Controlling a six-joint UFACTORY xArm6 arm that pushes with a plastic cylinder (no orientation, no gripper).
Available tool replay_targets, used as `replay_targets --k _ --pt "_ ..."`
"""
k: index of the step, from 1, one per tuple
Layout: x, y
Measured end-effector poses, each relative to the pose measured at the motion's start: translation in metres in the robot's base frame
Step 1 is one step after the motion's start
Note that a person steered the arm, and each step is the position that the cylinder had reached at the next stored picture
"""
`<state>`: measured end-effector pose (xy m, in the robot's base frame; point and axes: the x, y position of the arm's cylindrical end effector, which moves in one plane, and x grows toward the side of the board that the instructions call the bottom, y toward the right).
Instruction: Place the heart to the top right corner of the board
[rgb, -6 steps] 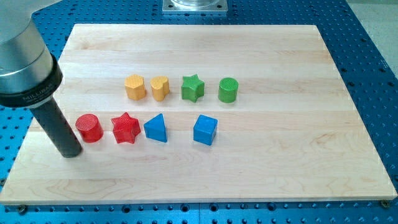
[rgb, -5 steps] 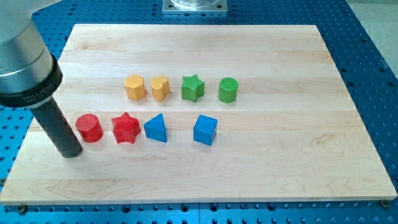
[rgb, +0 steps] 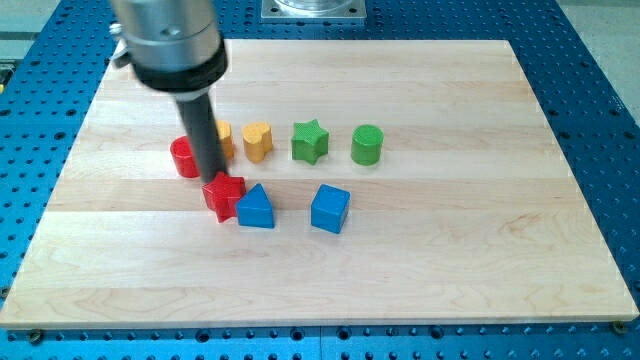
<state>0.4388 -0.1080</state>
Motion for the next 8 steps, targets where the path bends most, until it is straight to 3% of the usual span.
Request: replay_targets --k 1,2,3,5,7,8 --pt "-0.038 0.032" --pt "-0.045 0.038" --pt "-0.020 0.044" --pt "-0.108 0.097" --pt "-0.130 0.056" --pt "-0.139 0.131"
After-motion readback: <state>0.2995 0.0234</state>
